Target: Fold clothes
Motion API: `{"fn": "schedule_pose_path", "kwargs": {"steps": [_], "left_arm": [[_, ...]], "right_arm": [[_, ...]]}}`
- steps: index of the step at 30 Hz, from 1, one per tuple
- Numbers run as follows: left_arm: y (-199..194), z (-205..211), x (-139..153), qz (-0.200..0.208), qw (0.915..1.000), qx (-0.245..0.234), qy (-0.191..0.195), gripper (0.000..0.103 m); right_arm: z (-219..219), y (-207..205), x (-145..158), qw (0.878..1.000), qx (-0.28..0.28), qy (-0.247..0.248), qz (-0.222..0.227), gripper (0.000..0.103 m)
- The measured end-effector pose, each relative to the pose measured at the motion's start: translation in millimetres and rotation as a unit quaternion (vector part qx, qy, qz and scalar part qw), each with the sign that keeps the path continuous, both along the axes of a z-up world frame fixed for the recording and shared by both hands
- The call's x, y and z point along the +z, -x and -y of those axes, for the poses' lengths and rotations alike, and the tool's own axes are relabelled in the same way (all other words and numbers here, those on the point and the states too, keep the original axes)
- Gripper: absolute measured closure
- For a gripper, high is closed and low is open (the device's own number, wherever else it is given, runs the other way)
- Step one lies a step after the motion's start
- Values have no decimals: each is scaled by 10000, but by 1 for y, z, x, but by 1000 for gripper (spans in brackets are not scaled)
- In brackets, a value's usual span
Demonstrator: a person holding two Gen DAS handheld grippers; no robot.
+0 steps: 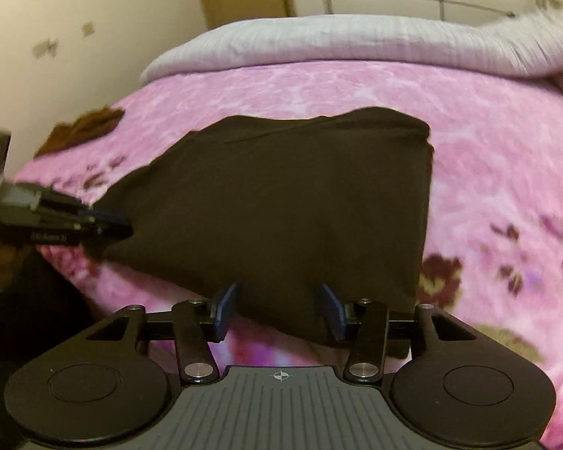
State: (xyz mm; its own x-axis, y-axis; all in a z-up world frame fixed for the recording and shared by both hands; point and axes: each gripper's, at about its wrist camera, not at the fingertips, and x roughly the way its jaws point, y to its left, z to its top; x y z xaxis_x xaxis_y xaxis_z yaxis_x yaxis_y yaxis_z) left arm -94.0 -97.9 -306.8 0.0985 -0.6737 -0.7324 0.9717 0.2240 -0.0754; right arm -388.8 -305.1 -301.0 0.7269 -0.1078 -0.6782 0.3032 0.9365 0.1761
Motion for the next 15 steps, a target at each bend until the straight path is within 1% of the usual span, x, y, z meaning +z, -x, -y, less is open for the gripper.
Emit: {"fn": "schedule_pose_path", "kwargs": {"steps": [2,9,15], "left_arm": [[0,0,0,9,10000,4,1,95],[1,1,-1,2,10000,41,15,95],[2,2,0,25,10000,48,2,95]], "right_arm": [[0,1,-1,10000,-11,5,-7,53],[-5,5,0,9990,164,337,-236,50],[-16,6,5,9962,106,760,-420,49]]}}
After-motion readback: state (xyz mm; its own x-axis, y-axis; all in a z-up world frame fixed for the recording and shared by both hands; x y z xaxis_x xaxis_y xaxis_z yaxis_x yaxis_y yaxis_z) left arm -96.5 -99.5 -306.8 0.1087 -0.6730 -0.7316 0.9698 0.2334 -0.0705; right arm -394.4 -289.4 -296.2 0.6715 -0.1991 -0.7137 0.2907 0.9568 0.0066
